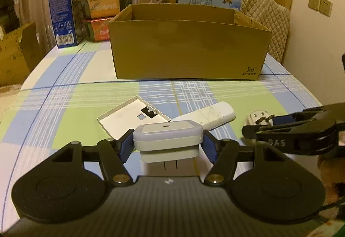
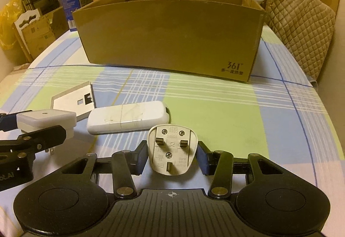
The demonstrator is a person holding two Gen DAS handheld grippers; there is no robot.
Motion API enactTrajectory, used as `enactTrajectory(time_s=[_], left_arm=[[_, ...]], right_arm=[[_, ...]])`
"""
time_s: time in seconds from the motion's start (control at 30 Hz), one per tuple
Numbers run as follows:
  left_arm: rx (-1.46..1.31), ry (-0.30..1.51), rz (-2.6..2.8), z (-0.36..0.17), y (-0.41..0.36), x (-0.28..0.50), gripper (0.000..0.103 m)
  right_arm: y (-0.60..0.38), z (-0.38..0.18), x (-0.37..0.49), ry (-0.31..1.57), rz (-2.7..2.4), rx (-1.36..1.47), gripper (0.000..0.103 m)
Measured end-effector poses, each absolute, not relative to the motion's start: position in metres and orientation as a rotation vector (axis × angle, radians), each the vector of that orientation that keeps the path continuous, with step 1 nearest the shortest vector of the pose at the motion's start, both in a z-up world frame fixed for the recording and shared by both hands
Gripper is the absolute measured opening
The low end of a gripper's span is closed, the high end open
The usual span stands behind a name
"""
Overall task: Organize rigid objects
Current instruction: 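Carry the adapter and the plug with both tools over the cardboard box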
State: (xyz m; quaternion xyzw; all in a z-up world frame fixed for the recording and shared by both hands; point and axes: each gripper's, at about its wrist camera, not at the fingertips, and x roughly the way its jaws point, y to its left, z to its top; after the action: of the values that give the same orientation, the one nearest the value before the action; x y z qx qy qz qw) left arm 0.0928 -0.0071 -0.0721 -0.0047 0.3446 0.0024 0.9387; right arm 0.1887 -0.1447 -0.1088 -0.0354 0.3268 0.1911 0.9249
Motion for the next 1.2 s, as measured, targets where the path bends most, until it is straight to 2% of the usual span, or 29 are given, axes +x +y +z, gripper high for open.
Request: enactTrajectory(time_s=[1.2], left_arm=[[-0.015,0.737,-0.026,-0.069,-0.012,0.093,0.061]], right_arm=[[-0.162,-0.097,0.166,0.688,0.393,-0.042,0.044]])
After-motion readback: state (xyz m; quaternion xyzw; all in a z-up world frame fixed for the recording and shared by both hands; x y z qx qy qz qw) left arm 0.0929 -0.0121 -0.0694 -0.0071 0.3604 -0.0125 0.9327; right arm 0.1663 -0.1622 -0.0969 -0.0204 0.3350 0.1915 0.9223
